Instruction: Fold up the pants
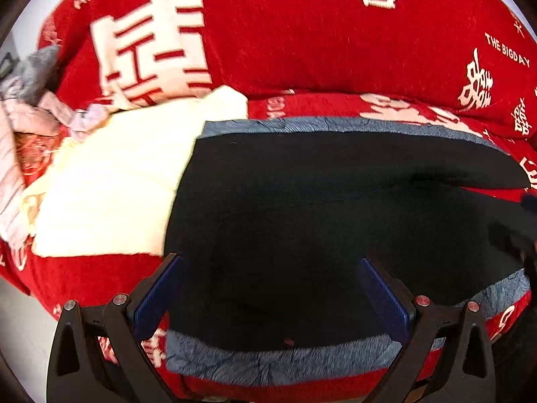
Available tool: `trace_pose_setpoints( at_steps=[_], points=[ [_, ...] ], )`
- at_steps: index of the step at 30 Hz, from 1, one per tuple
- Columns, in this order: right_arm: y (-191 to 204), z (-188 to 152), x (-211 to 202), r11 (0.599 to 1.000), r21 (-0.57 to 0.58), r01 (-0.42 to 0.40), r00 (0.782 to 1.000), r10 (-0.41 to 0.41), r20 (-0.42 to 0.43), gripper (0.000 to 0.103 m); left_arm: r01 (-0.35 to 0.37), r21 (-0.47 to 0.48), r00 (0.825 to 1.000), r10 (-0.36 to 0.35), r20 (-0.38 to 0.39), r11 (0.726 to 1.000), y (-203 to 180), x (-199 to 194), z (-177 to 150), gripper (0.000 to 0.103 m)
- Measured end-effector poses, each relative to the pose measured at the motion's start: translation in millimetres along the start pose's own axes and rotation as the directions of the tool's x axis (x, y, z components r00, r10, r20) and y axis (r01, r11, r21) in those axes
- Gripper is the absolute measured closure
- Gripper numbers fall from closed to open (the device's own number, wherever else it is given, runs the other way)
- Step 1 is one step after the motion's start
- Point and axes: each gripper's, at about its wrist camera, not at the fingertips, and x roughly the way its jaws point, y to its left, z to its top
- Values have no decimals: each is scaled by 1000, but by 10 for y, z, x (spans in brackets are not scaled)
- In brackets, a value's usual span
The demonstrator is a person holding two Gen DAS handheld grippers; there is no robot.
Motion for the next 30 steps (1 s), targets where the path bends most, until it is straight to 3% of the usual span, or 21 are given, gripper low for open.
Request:
trace_pose_setpoints(
  at_steps=[6,11,16,20,23,25,26,27,29,30],
  points=[
    [-42,698,666,989,-132,-68,996,60,-60,0,57,-40,992,-61,-113,998,29,427,318,0],
    [119,1190,1358,936,-289,-200,972,152,-180,0,64,-65,982,-74,-173,996,43,691,474,0],
    [260,1535,2017,865,-380,-327,926,213,-312,0,95,-80,975,-109,-196,992,97,785,507,0],
    [342,1627,2462,811,-368,-455,848,269,-457,0,106,-73,972,-119,-201,992,126,841,538,0],
    [440,1624,2526,764,-408,-500,837,305,-454,0,130,-85,969,-145,-202,988,161,887,577,0],
    [492,1616,2485,749,-414,-516,831,322,-454,9,145,-103,965,-163,-203,984,203,921,615,0],
    [514,1614,2430,732,-417,-539,821,346,-453,30,152,-115,964,-173,-202,982,222,934,638,0],
    [531,1614,2378,720,-409,-561,808,369,-459,60,165,-140,960,-191,-203,976,269,962,687,0],
    [557,1584,2309,725,-419,-547,818,355,-453,71,181,-180,956,-216,-199,967,343,983,757,0],
    [582,1546,2239,724,-449,-524,836,336,-433,76,197,-213,952,-238,-191,957,412,983,822,0]
  ],
)
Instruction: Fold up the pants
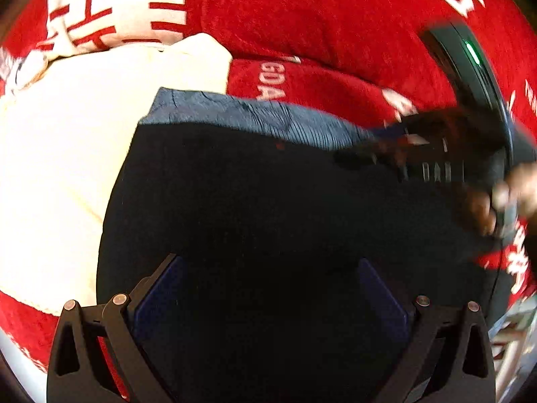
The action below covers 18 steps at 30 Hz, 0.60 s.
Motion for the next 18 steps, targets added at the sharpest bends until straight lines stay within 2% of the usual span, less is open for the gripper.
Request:
trace_pose_setpoints(
  at_steps=[1,2,6,8,11,15,18],
  points=[
    [40,-12,-35,1000,-9,21,1000,-21,8,79,15,-19,1000,-15,3,1000,34,-17,50,0],
    [118,-37,-94,997,-28,71,997,-71,26,92,27,-39,1000,-27,4,999,67,-33,99,0],
    [346,-163,-338,987,-75,143,984,-134,114,92,97,-183,995,-100,-7,978,268,-60,398,0],
    [420,-242,-430,980,-82,181,975,-168,145,92,94,-250,994,-105,-27,964,323,3,572,0],
    [624,-241,-468,958,-106,266,949,-241,201,92,46,-298,995,-69,-67,954,308,79,737,0],
    [997,-436,-498,883,-188,430,887,-374,269,93,23,-334,993,-60,-99,942,235,158,815,0],
    [1152,-526,-449,858,-201,473,866,-411,285,93,-6,-339,981,-59,-183,941,190,379,804,0]
  ],
)
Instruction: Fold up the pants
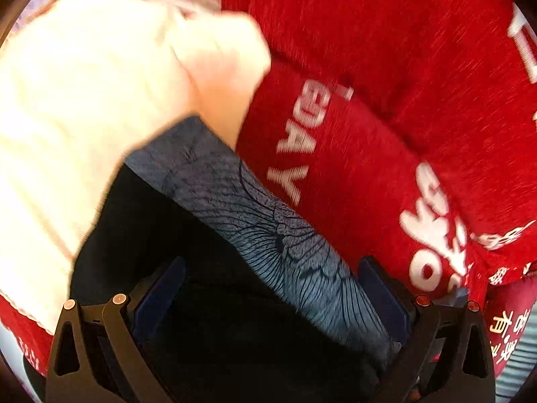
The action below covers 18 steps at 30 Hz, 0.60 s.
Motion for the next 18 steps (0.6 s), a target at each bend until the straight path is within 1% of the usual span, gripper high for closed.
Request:
trace_pose_setpoints(
  at_steps=[2,3,4,6,7,9,11,13,14,15,18],
  points=[
    [36,-17,-22,1000,11,24,1000,-24,6,93,-67,23,997,67,25,997,-21,56,-82,35],
    [33,-13,-39,999,18,29,1000,-29,9,96,-77,36,997,77,19,996,-42,72,-109,61],
    [23,-1,-69,999,29,30,999,-30,15,97,-61,37,998,60,13,997,-29,70,-173,68],
    [20,11,-137,999,36,38,999,-39,28,98,-30,27,998,29,53,999,32,-61,-277,78],
    [26,8,-183,998,35,45,998,-46,34,98,-18,22,998,16,64,1000,73,-128,-332,82],
    [37,-7,-277,998,42,50,998,-52,46,99,11,22,996,-13,93,1000,149,-257,-446,83],
    [69,-32,-394,997,51,57,996,-60,60,99,46,46,987,-53,155,998,197,-491,-666,84],
    [103,-70,-513,996,60,64,995,-69,73,99,63,77,975,-77,207,995,235,-691,-847,84],
    [144,-111,-581,996,64,67,994,-71,79,99,67,85,972,-85,219,994,238,-776,-863,84],
    [169,-132,-637,995,69,69,994,-74,83,99,72,96,968,-92,232,993,263,-859,-973,84],
    [232,-165,-768,993,84,79,992,-87,90,99,90,114,961,-116,250,989,254,-966,-1105,84]
  ],
)
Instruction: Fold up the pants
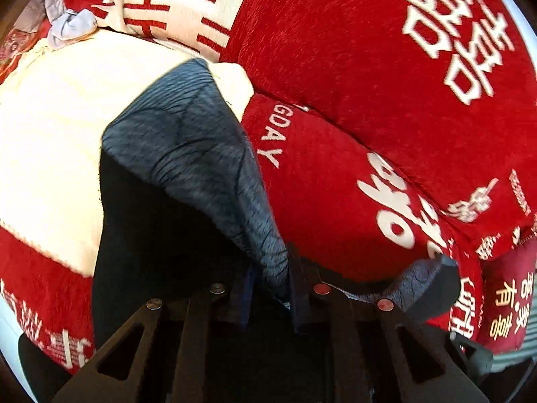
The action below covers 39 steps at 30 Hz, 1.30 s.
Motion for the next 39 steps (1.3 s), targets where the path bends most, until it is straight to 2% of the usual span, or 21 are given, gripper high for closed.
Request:
trace_pose_setpoints(
  at_steps=[4,9,17,21,23,25,27,31,34,37,38,39],
  points=[
    [113,-29,-199,1000,26,9,1000,-9,13,100,39,5,999,-39,13,999,41,-171,-212,84],
    [406,-116,-380,999,44,5,1000,-5,9,100,50,36,999,-50,15,998,165,-287,-598,84],
    [1016,-546,-502,993,105,-50,997,55,-47,100,93,16,996,-93,-14,996,585,-163,-1216,84],
    [1258,-674,-365,988,128,-82,991,95,-99,99,95,-34,993,-97,-68,995,884,67,-1439,83],
    [1378,-741,-274,990,119,-73,987,89,-136,99,140,-93,987,-147,-68,986,1062,134,-1516,80],
    [1447,-783,-257,992,112,-63,985,80,-151,99,156,-111,984,-165,-72,981,1112,108,-1539,77],
    [1455,-790,-298,991,122,-61,986,78,-147,99,122,-96,989,-129,-73,988,1102,52,-1569,71],
    [1442,-768,-418,990,126,-69,987,87,-138,99,84,-79,992,-91,-84,993,1104,-82,-1604,71],
    [1395,-720,-487,985,136,-109,979,130,-155,95,42,-83,997,-48,-65,996,1140,-247,-1610,71],
    [1254,-663,-605,974,182,-137,980,159,-116,84,15,-71,1000,-16,-9,997,1181,-451,-1574,71],
    [1164,-646,-645,963,227,-143,983,165,-85,77,16,-67,1000,-16,8,998,1175,-494,-1547,71],
    [1082,-635,-656,950,270,-155,982,178,-64,65,22,-53,999,-20,32,998,1126,-528,-1509,71]
  ],
)
